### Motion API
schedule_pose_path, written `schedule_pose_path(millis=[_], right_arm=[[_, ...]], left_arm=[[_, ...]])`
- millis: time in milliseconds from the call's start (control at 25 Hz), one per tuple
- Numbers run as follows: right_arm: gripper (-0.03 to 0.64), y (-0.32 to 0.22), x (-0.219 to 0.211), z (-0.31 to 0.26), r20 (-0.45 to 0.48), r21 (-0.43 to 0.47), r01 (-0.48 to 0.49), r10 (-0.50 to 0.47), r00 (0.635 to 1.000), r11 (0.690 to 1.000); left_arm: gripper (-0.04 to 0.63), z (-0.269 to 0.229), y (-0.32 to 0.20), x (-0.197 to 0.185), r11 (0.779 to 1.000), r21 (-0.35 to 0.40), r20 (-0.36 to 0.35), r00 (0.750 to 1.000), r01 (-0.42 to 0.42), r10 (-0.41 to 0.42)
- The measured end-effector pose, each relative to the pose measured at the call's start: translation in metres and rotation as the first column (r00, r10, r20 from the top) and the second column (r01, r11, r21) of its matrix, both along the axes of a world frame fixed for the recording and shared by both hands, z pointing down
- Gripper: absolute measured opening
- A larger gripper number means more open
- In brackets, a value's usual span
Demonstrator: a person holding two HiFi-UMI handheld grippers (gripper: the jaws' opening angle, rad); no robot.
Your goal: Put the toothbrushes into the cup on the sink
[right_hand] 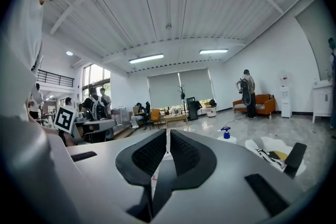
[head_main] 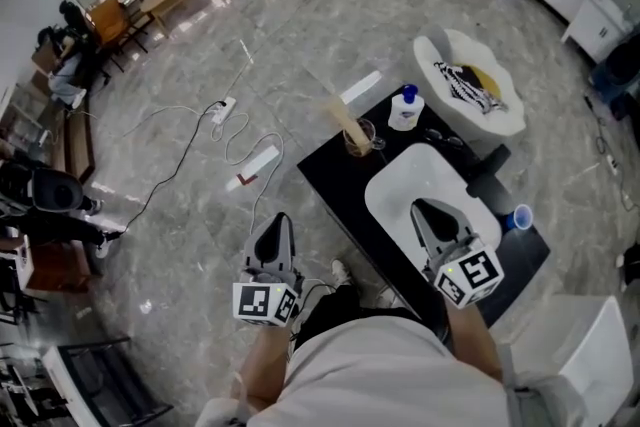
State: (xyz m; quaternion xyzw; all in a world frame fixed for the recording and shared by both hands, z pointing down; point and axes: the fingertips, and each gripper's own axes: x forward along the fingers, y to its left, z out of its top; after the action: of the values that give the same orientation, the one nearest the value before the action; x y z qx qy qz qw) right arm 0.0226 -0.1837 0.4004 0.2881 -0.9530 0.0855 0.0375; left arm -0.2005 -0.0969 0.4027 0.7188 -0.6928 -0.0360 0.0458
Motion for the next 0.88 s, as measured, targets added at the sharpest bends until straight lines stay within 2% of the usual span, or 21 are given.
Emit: schedule_pose_path(millis=[320, 880], right_arm=[[0.049, 0.002, -0.026, 0.000, -0.004, 0.015, 0.035, -0.035, 0.999, 0.999], [0.048, 0.002, -0.037, -0.003, -0.032, 0.040, 0.040, -0.038, 0.999, 0.998]], left_arm=[[0.002, -0.002, 0.000, -0.010, 1.000, -0.013, -0.012, 1.000, 0.017, -0.017], [0.002, 0.015, -0.004, -0.002, 1.000, -0.021, -0.060, 0.998, -0.016, 0.015]])
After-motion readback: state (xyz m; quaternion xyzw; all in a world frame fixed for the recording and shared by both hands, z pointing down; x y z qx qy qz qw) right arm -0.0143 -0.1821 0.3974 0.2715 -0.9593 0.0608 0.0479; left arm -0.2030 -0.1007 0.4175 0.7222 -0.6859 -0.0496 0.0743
